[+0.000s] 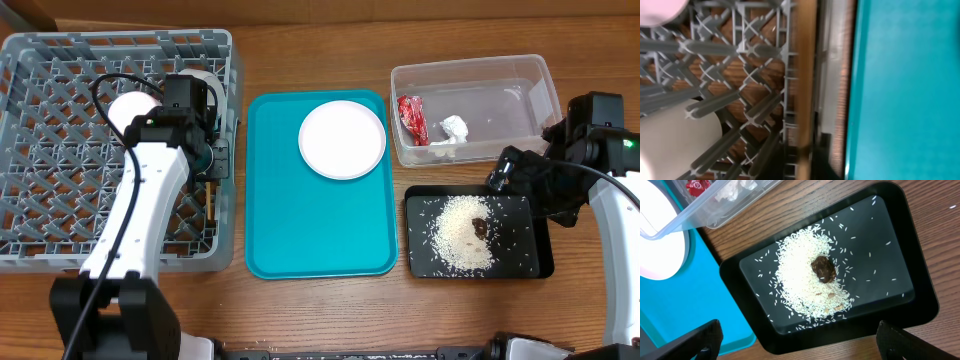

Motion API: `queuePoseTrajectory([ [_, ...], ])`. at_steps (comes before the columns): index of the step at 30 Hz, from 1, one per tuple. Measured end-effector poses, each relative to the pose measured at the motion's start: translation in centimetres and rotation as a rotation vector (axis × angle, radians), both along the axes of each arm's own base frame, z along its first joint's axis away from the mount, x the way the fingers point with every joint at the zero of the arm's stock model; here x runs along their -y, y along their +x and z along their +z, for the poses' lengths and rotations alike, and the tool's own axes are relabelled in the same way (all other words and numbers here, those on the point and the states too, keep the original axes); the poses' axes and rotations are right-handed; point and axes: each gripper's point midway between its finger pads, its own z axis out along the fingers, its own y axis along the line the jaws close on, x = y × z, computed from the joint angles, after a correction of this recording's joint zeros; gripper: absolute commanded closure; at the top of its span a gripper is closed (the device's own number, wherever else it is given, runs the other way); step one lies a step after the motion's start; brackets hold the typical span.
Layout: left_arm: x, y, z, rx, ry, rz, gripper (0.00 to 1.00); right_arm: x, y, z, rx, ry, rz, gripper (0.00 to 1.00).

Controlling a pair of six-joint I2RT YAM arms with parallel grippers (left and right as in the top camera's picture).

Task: Sort waste into correct bins and load items into the dishwasher
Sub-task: 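Reach the left gripper to the white plate rim and grasp it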

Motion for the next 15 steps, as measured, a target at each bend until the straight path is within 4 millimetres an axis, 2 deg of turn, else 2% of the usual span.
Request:
queuePoseTrajectory([
  [2, -0.2, -0.1, -0.5, -0.017, 0.000, 0.005, 0.45, 0.0, 0.0, 0.0, 0.000, 0.000, 0.000, 0.00],
  [6, -0.1, -0.3, -0.3, -0.024, -0.011, 0.007, 0.41, 0.0, 0.0, 0.0, 0.001, -0.001, 0.000, 0.00],
  [8, 0.4, -0.1, 0.5, -0.010, -0.033, 0.000, 0.36, 0.0, 0.0, 0.0, 0.000, 0.000, 0.000, 0.00],
  [10, 1.5, 1.0, 2.3, 0.054, -0.078, -0.024, 0.30, 0.0, 0.0, 0.0, 0.000, 0.000, 0.000, 0.00],
  [12, 3.7, 2.5, 5.3, 0.169, -0.134, -0.080, 0.30, 0.0, 0.0, 0.0, 0.000, 0.000, 0.000, 0.00],
  [15, 8.2, 3.8, 9.2, 0.318, -0.191, -0.219, 0.31, 0.0, 0.0, 0.0, 0.001, -0.001, 0.000, 0.00],
])
